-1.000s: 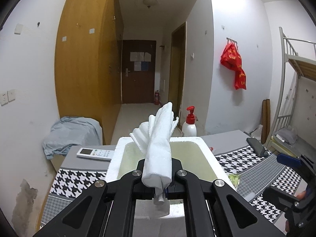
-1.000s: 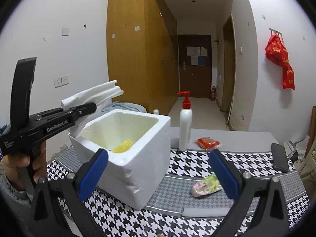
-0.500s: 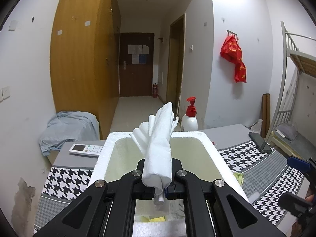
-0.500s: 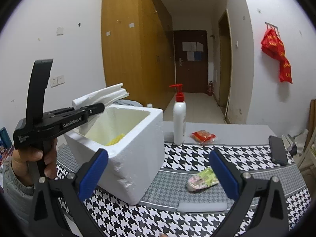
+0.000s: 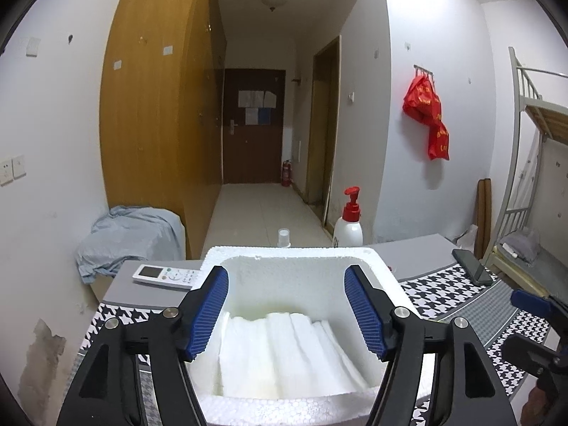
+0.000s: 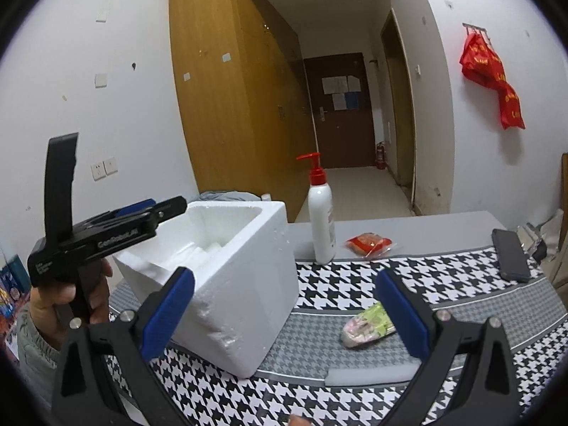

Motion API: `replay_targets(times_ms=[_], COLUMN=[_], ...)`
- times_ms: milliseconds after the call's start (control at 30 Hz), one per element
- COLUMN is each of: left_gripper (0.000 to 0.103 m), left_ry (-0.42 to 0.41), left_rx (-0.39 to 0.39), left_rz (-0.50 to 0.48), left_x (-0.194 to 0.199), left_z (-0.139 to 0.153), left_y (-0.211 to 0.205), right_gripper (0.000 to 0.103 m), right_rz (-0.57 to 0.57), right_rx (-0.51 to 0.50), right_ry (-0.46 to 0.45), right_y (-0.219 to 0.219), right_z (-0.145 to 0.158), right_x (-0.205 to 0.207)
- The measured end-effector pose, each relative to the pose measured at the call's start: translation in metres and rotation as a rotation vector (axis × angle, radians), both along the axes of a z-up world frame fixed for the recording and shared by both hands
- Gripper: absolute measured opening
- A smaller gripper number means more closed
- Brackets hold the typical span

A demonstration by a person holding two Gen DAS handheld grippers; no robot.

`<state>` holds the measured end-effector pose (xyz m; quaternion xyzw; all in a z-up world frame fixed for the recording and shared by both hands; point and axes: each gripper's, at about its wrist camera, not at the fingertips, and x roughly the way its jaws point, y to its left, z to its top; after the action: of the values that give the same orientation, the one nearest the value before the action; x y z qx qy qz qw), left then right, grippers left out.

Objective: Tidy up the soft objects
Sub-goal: 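Lower the white tissue into the foam box and open the left gripper, then withdraw both grippers from the foam box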

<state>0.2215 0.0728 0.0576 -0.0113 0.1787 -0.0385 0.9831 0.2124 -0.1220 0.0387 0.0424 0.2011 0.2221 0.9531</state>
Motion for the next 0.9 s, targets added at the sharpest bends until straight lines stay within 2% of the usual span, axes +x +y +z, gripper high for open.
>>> replay_targets(times_ms=[167,400,600,733,900], left_gripper=[0.072,0.073,0.073,0.073,0.073], left_ry=[-0.015,-0.033,-0.059,-0.061,-0.074], left_rx=[-0.004,-0.006,0.006,0.009,0.003], left_rz=[0.018,0.038,0.057,0.068,0.087], left_x=[-0.009,-0.025,-0.044,-0.052,-0.065], left_z=[0.002,0.002,0.003,0.001,0.000], left_y=[0.004,0.009,0.010,0.011,0.014], right_gripper=[0.103,0.103,0.103,0.103,0.103], right_rz=[-0.008,-0.103,-0.081,-0.107,-0.046], right_rx=[-0.019,-0.078,-0.055,-0.081,-0.054], right_ry=[0.007,-0.016,-0.026,-0.079,-0.033], right_y=[0.004,0.013,0.016,0.024,0.026], right_z=[-0.002,0.001,0.004,0.005,0.004], right_x=[0.003,0.001,-0.003,-0.011,-0.011])
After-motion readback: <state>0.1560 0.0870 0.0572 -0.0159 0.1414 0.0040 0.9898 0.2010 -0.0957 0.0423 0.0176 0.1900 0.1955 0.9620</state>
